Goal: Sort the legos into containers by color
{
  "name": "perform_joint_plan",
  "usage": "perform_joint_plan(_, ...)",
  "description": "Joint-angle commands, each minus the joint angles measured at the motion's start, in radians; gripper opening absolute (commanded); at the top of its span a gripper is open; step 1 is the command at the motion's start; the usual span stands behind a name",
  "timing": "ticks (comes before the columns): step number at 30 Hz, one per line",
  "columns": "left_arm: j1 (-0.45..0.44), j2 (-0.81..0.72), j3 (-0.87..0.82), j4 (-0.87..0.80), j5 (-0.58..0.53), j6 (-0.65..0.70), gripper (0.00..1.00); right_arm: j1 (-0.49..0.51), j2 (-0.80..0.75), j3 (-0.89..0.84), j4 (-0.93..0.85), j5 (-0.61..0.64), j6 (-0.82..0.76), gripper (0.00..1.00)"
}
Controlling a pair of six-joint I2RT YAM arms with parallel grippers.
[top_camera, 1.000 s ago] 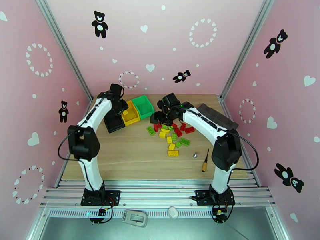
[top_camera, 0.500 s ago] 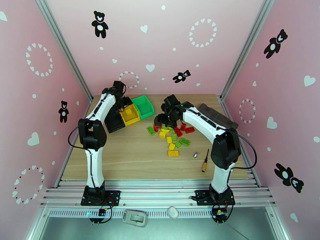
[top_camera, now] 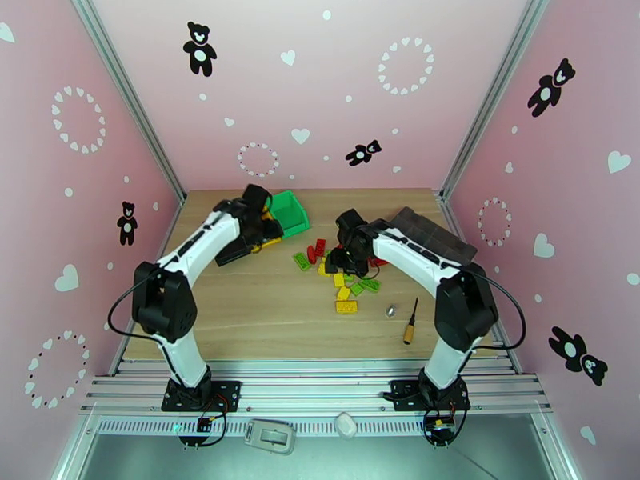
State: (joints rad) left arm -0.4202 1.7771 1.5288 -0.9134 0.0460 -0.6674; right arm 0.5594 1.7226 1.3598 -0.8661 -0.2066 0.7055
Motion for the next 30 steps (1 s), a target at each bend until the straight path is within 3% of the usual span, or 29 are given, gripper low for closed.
perform_joint_plan(1,-0.076,-0.028,-0.07,0.072,0.005,-0.028,0.74,-0.003,-0.081,-0.063,-0.015,0.035,0.035,0.64)
perform_joint_plan(7,-0.214,0.048,-0.063,0.094,-0.014,-0.013,0.74,-0.026,-0.169,-0.149,-0.053,0.067,0.019,0.67)
perform_joint_plan(14,-0.317,0.25,0.142,0.021,-0.025,0.121,0.75,-0.095,-0.317,-0.274,-0.058,0.05,0.018,0.74)
perform_joint_plan(30,-0.334,0.608,0.539,-0.17,-0.105,0.19,0.73,-0.106,-0.431,-0.356,-0.081,0.038,0.043,0.76)
